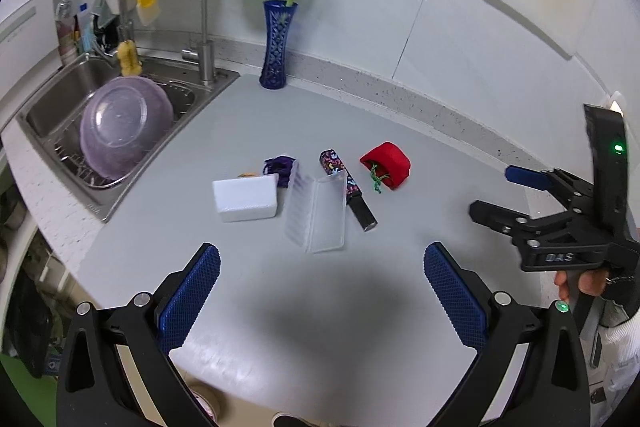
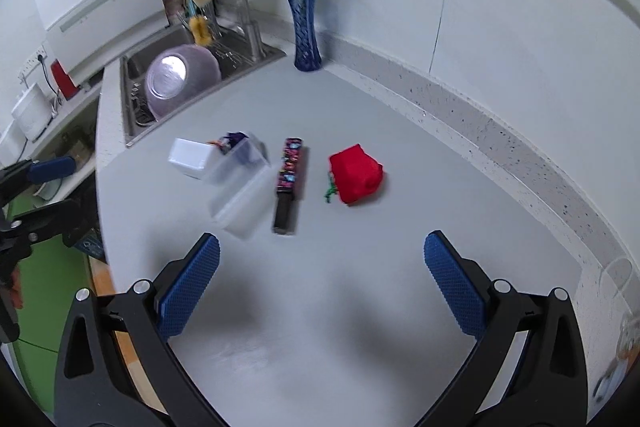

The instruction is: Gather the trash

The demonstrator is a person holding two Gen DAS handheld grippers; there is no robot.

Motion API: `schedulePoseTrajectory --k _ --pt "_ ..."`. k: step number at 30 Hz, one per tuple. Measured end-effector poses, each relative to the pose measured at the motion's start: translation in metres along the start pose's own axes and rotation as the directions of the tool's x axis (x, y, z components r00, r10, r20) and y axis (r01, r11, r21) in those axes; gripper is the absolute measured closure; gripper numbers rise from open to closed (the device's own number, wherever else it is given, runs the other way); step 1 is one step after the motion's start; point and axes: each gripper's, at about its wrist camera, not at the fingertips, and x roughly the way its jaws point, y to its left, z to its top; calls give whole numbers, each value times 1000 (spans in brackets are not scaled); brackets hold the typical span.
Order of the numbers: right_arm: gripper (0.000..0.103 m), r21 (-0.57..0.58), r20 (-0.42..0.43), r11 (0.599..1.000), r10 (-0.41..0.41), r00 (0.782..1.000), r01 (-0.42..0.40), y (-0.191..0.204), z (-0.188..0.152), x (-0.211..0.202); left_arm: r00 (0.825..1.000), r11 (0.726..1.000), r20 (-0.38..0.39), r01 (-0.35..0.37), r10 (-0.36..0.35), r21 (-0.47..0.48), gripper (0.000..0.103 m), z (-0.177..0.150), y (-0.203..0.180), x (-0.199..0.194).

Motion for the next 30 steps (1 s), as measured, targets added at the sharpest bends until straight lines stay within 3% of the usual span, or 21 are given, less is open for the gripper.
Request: schedulePoseTrajectory --k 9,17,18,19,21,25,30 --pt "3 -66 -100 998 11 995 -17 -27 31 82 998 999 -57 -21 19 -30 5 15 0 50" --pt "4 -121 -179 992 23 984 -46 -37 50 144 996 997 -85 -41 35 -66 5 18 9 67" --pt "9 -127 -184 991 25 983 -49 -37 50 148 996 997 -88 -42 35 -72 5 18 11 69" --pt "25 -136 -192 989 27 981 -54 -36 51 153 995 996 -90 -43 36 -74 5 18 12 71" --pt "42 -146 -202 988 19 979 -49 -37 52 158 995 996 -96 -48 40 -79 5 18 13 74" --pt "73 -173 -220 983 14 975 -54 -36 52 162 994 995 -109 -43 32 -92 5 18 18 81" --pt "86 -147 -172 988 31 985 -57 -41 55 142 992 994 -129 -30 16 -108 5 17 23 93"
